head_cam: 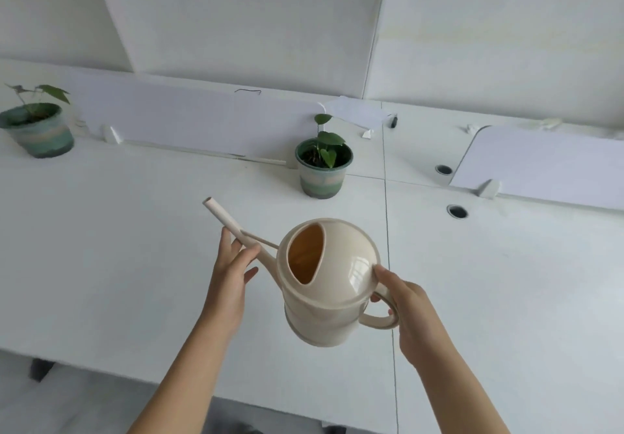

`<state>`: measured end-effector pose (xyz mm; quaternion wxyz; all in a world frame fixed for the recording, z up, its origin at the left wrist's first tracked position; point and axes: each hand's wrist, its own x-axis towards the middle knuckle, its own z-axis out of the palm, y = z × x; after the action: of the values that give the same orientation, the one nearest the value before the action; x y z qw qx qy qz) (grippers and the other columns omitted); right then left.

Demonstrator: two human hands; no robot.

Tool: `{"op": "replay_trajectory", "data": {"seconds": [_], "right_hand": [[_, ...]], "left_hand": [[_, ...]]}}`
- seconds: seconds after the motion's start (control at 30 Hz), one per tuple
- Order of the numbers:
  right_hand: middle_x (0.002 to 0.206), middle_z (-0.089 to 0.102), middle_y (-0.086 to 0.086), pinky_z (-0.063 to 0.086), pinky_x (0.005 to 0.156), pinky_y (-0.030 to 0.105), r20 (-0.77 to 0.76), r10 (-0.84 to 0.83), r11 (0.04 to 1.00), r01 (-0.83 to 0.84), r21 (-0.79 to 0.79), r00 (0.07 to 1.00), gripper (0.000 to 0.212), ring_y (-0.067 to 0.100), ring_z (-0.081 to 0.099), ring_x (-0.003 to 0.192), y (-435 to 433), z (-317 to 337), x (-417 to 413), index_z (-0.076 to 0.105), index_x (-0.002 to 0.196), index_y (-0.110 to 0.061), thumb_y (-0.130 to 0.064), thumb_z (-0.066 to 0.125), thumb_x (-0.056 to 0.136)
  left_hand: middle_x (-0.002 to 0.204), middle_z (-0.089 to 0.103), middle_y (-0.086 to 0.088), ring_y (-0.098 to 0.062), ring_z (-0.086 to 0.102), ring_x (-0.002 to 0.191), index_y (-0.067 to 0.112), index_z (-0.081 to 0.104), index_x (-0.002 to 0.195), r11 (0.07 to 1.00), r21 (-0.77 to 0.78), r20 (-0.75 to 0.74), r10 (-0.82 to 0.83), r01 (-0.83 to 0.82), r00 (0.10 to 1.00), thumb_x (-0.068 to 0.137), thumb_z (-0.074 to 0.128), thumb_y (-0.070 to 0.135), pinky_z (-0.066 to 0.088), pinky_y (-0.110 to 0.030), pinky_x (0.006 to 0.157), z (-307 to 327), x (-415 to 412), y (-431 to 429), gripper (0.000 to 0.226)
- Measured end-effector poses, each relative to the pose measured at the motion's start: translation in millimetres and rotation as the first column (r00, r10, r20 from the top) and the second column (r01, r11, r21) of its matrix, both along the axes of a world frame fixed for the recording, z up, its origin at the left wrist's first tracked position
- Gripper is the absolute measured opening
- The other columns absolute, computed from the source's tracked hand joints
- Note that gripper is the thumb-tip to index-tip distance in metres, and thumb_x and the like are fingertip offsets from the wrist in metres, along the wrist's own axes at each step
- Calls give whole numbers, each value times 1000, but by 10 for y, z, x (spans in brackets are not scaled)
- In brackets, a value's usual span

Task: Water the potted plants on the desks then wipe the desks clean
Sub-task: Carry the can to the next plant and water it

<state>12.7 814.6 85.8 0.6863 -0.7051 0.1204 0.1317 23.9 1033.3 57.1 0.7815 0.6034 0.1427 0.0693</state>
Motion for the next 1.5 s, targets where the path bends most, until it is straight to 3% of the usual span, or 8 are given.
{"op": "replay_trajectory", "data": {"seconds": [0.33,0.47,0.73,0.9,1.03,1.13,1.37,1.5], "right_hand": [[44,51,-12,29,59,26,-79,-280,960,278,-31,957,33,5,48,52,101,124,212,51,55,-11,-17,47,87],[52,58,-10,30,65,28,-117,-331,943,331,-21,936,18,6,52,60,262,169,327,56,54,-11,-24,45,61],[84,44,7,30,77,34,-54,-405,908,395,-139,913,49,19,37,83,587,176,644,56,84,19,-24,54,60],[66,62,1,39,78,31,-75,-430,901,422,-105,900,22,17,50,81,615,129,818,66,65,4,-14,63,77],[73,67,0,40,83,34,-54,-464,881,455,-130,884,29,17,55,88,592,194,894,70,60,-9,-7,55,86],[63,70,-9,41,88,38,-42,-486,865,473,-170,873,33,18,57,86,562,230,953,70,54,-12,-10,57,85],[67,72,-9,42,96,46,-7,-524,837,514,-189,851,34,15,59,88,488,279,1037,72,56,-13,-14,57,86],[73,73,-6,46,93,45,11,-524,837,518,-178,851,29,12,60,89,490,324,1091,74,59,-14,-37,67,76]], "left_hand": [[130,51,-1,-24,49,123,48,32,118,946,-36,-78,-325,323,942,94,43,23,34,-44,105,-121,1003,-133,37],[120,50,-3,-29,46,125,43,44,117,907,-51,-103,-422,419,901,81,49,29,34,-51,107,-117,1366,-135,39],[125,45,5,-25,35,131,37,42,119,862,-160,-190,-504,480,842,91,44,20,28,-56,109,-186,1956,-135,33],[117,41,-2,-30,37,131,28,45,114,844,-268,-186,-519,465,834,91,43,19,46,-31,66,-229,2187,-166,25],[128,42,-7,-27,40,128,39,48,105,812,-326,-178,-555,484,812,88,46,24,46,-32,66,-292,2314,-229,23],[138,39,-18,-22,42,114,29,41,129,782,-345,-172,-596,518,784,76,50,33,50,-28,60,-341,2413,-273,54],[146,29,-21,-35,38,129,18,20,144,753,-352,-153,-633,557,759,76,48,36,44,-29,71,-344,2583,-521,76],[154,12,-16,-33,18,142,18,14,146,727,-417,-172,-653,546,738,75,50,38,34,-43,105,-319,2678,-637,82]]}}
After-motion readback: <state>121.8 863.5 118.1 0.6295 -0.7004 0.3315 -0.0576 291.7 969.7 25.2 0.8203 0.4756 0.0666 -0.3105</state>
